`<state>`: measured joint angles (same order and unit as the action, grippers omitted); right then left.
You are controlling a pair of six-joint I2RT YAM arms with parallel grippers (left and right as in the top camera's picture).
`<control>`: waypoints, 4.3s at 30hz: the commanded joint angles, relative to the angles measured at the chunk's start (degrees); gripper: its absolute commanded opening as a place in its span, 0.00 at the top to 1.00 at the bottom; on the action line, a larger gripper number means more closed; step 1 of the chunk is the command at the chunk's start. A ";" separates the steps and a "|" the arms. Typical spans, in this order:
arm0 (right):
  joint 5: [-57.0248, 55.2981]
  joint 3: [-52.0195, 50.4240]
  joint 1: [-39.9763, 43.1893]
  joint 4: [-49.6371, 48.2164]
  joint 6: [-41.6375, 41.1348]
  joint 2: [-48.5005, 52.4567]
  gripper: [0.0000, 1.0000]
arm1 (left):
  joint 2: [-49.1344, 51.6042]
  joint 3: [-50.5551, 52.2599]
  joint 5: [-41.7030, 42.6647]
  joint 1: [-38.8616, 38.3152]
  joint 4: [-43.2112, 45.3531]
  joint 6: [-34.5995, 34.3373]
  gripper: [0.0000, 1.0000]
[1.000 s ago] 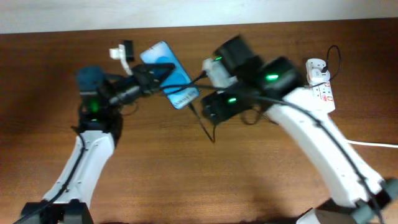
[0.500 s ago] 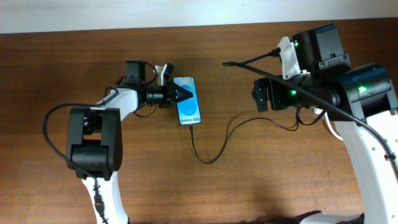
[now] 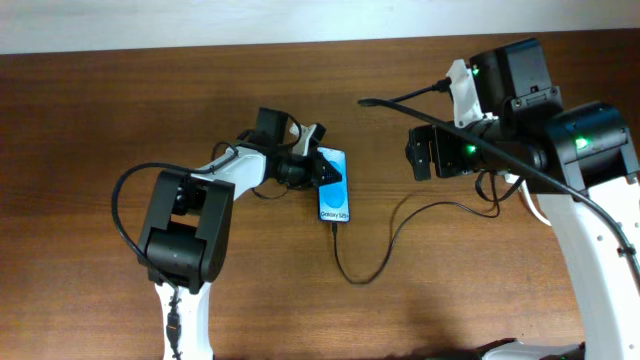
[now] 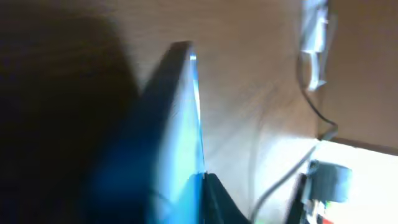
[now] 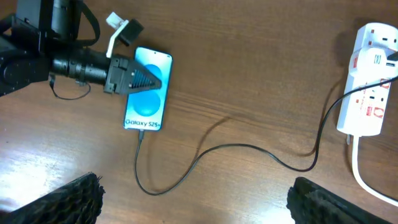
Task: Plug charger to phone and switch on socket
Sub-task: 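Lay the plugged-in phone flat on the table with the left gripper, then open the left gripper and withdraw both arms from the phone, then press the red switch on the white power strip with the right gripper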
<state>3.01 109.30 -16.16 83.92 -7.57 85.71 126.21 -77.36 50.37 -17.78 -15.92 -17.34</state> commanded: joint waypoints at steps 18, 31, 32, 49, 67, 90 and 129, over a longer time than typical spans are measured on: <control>2.51 0.59 0.07 2.03 -0.46 2.54 0.01 | 0.44 -0.20 -17.44 0.63 -7.78 -4.04 0.01; 14.97 0.59 0.07 -0.50 -2.47 15.15 0.01 | 0.44 -0.20 -27.67 0.61 -13.35 -2.32 0.01; 14.75 0.59 0.07 -1.68 -4.37 15.15 0.01 | 0.44 -0.20 -27.47 0.44 -13.27 -2.34 0.01; -24.59 0.59 19.06 8.70 -39.23 6.32 0.20 | -7.56 -11.96 -43.89 2.38 -25.49 0.31 0.00; 3.56 0.66 42.23 -20.26 -26.27 33.42 0.96 | -85.40 -15.41 -65.83 -2.21 -65.33 0.28 0.01; 2.54 5.53 39.04 -24.87 -28.09 47.98 0.96 | -114.51 -14.95 -65.79 11.23 -80.76 0.28 0.01; -2.86 15.41 37.00 -5.29 -21.16 58.23 0.96 | -123.56 -15.02 -65.83 18.14 -80.76 0.28 0.01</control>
<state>7.20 122.63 20.14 75.72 -28.75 139.65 7.79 -92.29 -15.07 -1.96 -96.62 -17.50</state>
